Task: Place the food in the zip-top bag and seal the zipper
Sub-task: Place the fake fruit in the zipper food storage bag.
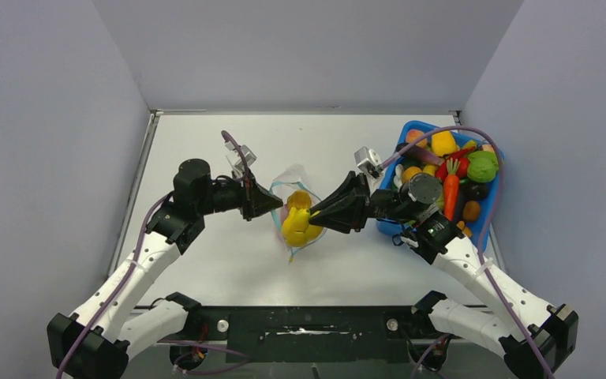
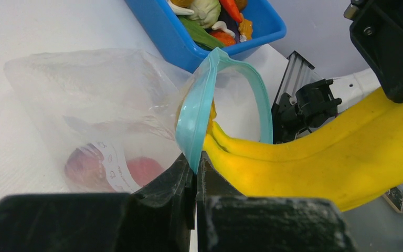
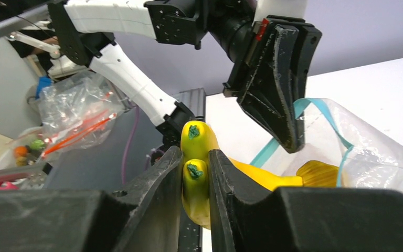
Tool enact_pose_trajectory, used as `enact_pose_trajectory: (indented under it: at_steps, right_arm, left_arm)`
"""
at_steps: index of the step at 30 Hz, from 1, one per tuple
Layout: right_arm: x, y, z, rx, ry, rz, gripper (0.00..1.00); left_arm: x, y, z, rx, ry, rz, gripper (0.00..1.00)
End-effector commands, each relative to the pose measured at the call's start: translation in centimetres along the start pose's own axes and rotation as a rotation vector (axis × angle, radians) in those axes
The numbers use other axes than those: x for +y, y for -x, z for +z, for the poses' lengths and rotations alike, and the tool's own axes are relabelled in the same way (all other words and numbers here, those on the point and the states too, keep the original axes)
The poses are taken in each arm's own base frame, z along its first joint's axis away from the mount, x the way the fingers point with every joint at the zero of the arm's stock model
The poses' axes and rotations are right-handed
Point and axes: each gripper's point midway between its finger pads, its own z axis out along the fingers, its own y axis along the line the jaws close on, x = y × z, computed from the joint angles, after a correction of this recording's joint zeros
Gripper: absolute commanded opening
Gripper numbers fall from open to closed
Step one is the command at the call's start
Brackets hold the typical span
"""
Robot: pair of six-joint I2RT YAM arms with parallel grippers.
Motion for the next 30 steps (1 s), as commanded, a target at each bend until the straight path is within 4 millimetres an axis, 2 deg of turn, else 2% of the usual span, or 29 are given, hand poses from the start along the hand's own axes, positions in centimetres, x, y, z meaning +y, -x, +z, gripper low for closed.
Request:
enact_pose_trajectory:
  at_steps: [1,10,19,24,30]
  right_arm:
    - [-0.4,2.5,0.1,-0.03,-0.041,-0.184,0.0]
    - [-3.0,0.2,-0.8,0.043,-0.143,-0.31,0.0]
    - [-4.7,-1.9,-0.1,0.109,-0.149,-0.388,0.0]
    - [-5.6,-3.4,0.0,0.194,-0.163,-0.421,0.0]
    - [-6.5,-4.7,0.5,0.267,-0.178,-0.47,0.0]
  left_arm:
    - [-1.6,1.3,-0.8,-0.029,-0.063,0.087,0.0]
    - [-2.7,1.5,-1.0,-0.028,-0.107,0.055,0.0]
    - [-3.1,1.5,-0.7,-0.033,-0.144,0.026,0.0]
    - [-4.5,1.6,-0.7,-0.032,-0.229,0.007,0.0]
    - [-4.4,1.6,-0.6,-0.03,-0.229,-0.011,0.0]
